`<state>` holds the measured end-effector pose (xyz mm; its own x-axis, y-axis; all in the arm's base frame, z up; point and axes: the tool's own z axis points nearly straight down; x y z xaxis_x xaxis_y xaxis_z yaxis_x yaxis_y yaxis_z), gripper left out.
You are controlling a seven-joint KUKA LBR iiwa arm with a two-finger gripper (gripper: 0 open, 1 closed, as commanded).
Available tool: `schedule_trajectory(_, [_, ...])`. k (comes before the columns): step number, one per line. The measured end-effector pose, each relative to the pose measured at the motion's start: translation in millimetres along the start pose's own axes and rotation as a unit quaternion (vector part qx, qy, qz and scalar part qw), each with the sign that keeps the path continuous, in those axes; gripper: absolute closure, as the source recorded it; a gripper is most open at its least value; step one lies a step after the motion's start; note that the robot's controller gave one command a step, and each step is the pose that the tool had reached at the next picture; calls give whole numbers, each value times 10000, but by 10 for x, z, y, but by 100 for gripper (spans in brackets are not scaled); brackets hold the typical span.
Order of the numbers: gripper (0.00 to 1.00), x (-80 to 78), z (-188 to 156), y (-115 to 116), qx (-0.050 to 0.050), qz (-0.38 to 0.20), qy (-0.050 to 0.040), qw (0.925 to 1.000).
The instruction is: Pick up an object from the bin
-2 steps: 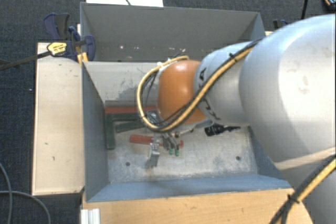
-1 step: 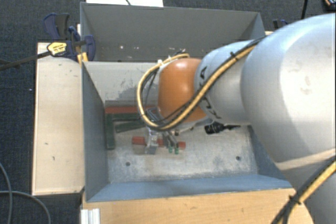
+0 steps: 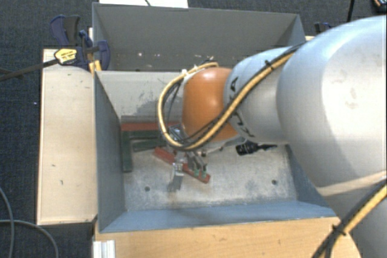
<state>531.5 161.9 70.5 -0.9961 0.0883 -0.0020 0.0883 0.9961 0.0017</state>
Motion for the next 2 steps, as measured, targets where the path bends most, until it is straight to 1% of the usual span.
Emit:
schedule_trajectory(1, [100,0,2,-1,0,12,1,10000])
schedule_trajectory(2, [100,-180,-1512,257,-13,-487,-44,9988])
